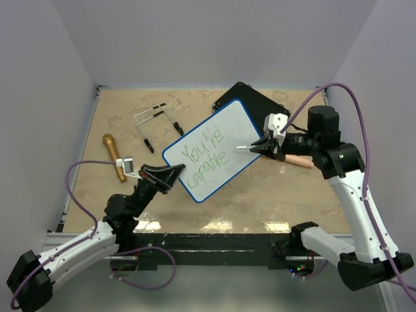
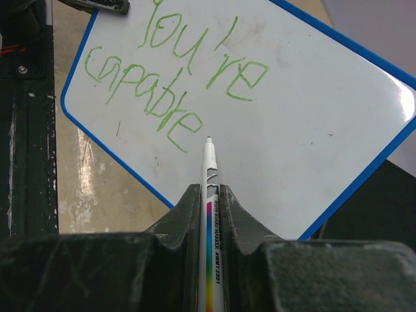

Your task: Write a sentence on the whiteboard

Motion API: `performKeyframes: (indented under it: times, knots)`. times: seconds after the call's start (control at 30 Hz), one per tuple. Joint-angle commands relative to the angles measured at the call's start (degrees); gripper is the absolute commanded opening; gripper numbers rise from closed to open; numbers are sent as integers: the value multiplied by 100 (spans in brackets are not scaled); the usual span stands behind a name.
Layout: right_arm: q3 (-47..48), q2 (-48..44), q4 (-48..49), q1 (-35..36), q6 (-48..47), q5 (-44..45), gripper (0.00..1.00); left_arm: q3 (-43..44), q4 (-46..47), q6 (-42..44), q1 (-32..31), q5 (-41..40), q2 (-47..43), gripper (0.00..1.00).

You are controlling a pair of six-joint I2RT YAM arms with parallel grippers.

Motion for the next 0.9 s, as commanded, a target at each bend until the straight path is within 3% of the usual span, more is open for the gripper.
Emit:
performKeyframes:
  times: [0.0,0.87]
  knots:
    - [-63,-115,65,-15,-79,-145,0,114,648,-219,22,87,-101,0]
    - [-230,-132,38,-15,-246,-286,0,79,577,-166,22,104,-163,0]
